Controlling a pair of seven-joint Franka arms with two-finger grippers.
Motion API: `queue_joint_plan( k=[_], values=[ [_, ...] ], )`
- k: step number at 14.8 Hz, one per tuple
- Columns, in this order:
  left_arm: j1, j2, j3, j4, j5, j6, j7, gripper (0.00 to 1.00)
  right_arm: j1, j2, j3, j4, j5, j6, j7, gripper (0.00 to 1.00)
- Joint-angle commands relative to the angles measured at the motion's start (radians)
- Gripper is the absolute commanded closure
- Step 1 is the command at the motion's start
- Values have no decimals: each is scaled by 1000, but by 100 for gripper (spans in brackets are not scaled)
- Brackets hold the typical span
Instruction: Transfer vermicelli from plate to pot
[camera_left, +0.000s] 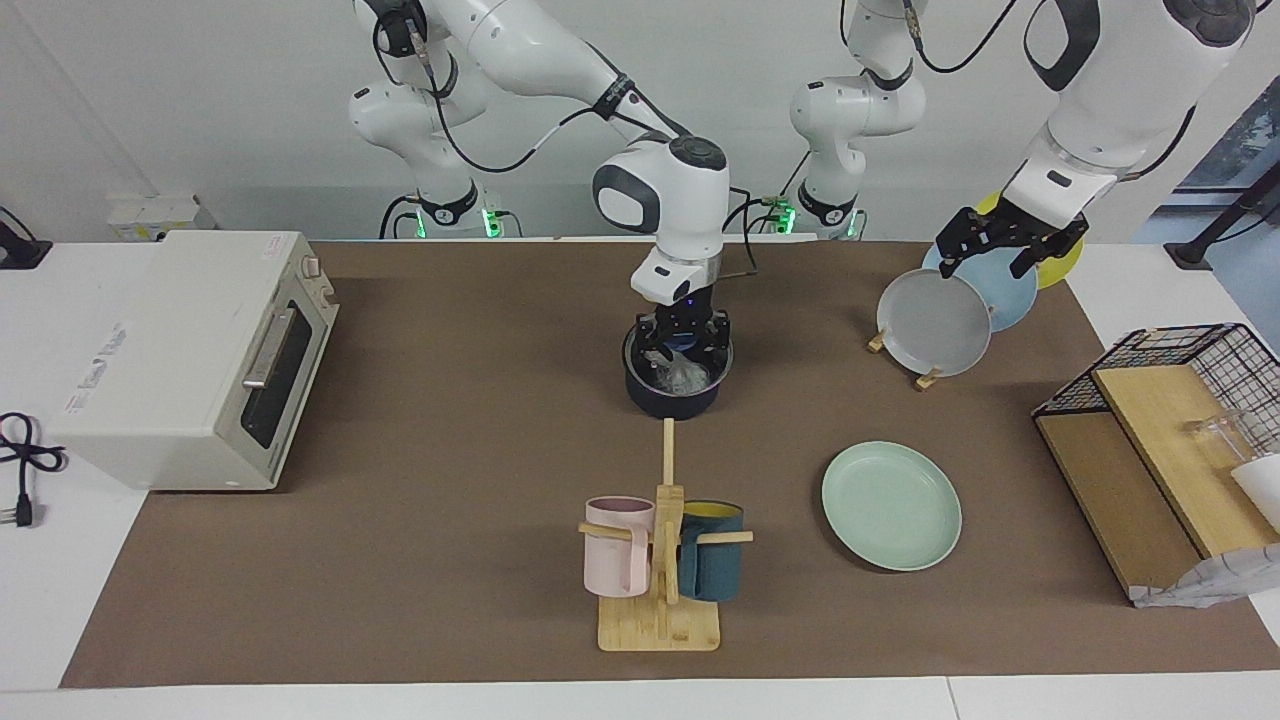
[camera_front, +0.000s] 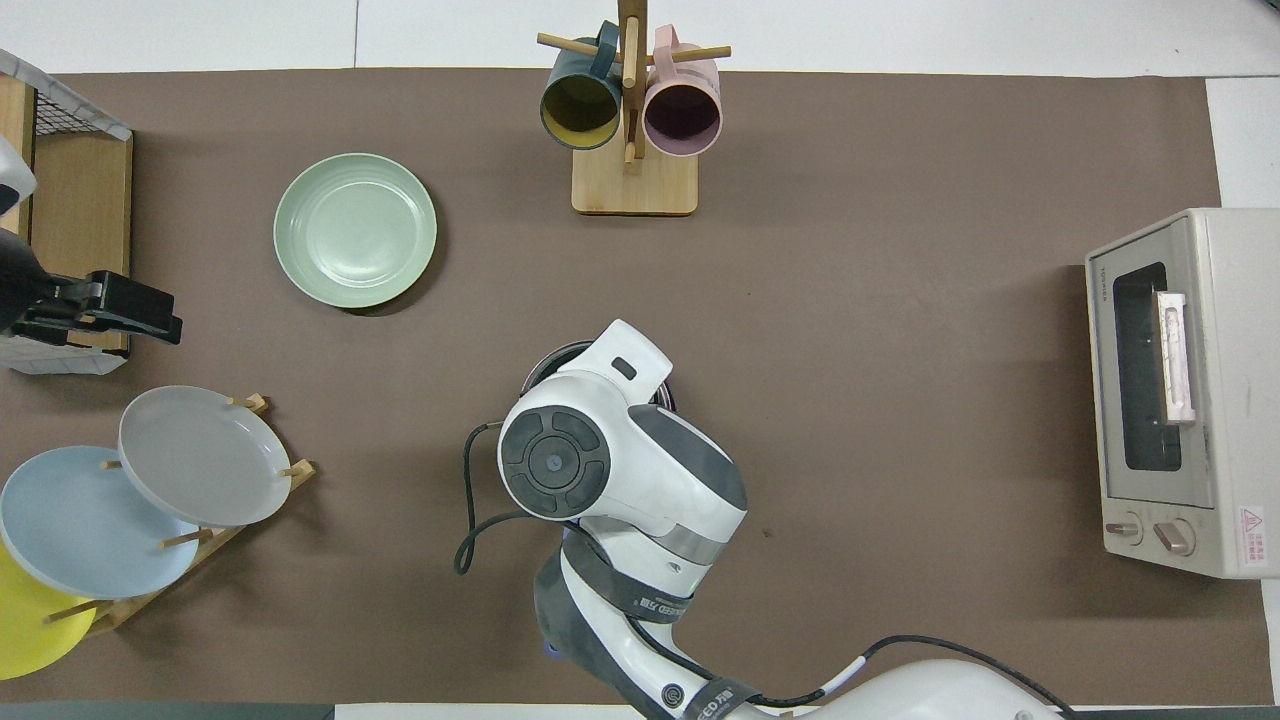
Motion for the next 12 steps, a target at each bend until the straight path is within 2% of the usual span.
queue_joint_plan(
  k=[1,7,8,10,12],
  values=[
    [5,-24,3,-19,-12,-1,10,0,-2,-5,4,-9,-54,-24,16,65],
    [5,-24,3,-19,-12,-1,10,0,1,1,7,-12,-88,-24,13,64],
    [5,-24,3,-19,-12,-1,10,0,0,3,7,-11,-86,-26,13,46],
    [5,-24,3,-19,-12,-1,9,0,-3,3,7,-8,-79,-27,16,0],
    [5,-24,3,-19,-12,-1,10,0,-15,0,7,12,-76,-51,12,0]
  ],
)
